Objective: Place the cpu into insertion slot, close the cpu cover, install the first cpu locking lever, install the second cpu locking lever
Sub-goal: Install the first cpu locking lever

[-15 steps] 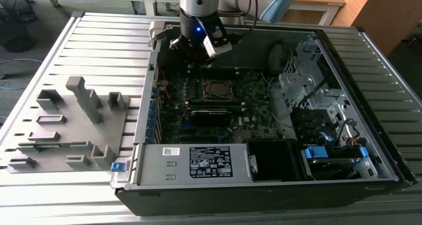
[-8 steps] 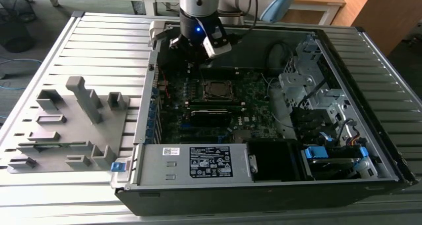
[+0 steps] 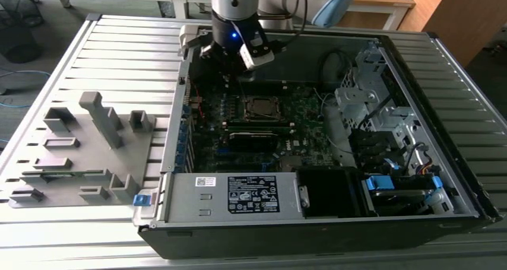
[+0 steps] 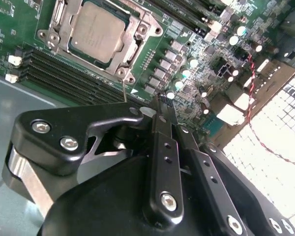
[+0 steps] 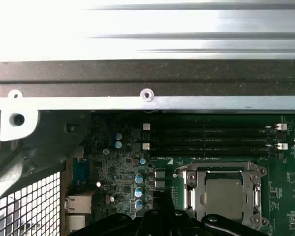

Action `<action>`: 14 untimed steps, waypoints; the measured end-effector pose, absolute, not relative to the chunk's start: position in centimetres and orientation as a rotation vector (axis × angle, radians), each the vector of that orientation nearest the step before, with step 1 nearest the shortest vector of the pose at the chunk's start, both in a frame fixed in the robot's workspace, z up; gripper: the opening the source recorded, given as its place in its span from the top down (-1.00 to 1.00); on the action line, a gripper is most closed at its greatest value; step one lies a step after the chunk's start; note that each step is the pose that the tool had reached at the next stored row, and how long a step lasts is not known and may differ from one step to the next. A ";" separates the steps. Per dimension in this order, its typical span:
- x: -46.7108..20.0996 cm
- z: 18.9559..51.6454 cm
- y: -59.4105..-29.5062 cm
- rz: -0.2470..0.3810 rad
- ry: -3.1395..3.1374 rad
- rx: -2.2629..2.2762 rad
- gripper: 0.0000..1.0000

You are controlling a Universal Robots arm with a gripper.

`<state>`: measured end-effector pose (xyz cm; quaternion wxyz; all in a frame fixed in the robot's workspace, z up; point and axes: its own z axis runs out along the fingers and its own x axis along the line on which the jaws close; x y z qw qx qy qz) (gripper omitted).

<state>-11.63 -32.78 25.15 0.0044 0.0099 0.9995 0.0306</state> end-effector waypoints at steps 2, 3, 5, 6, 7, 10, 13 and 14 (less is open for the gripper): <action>-11.7 25.2 -32.8 0.117 3.129 0.031 0.80; -11.8 25.2 -32.8 0.125 3.128 0.031 0.80; -11.8 25.2 -32.8 0.132 3.126 0.031 0.80; -11.8 25.2 -32.8 0.134 3.126 0.031 0.80; -11.8 25.2 -32.8 0.137 3.125 0.031 0.80; -11.9 25.2 -32.8 0.162 3.122 0.031 0.80; -11.9 25.2 -32.8 0.204 3.118 0.031 0.80; -11.9 25.2 -32.8 0.217 3.116 0.031 0.80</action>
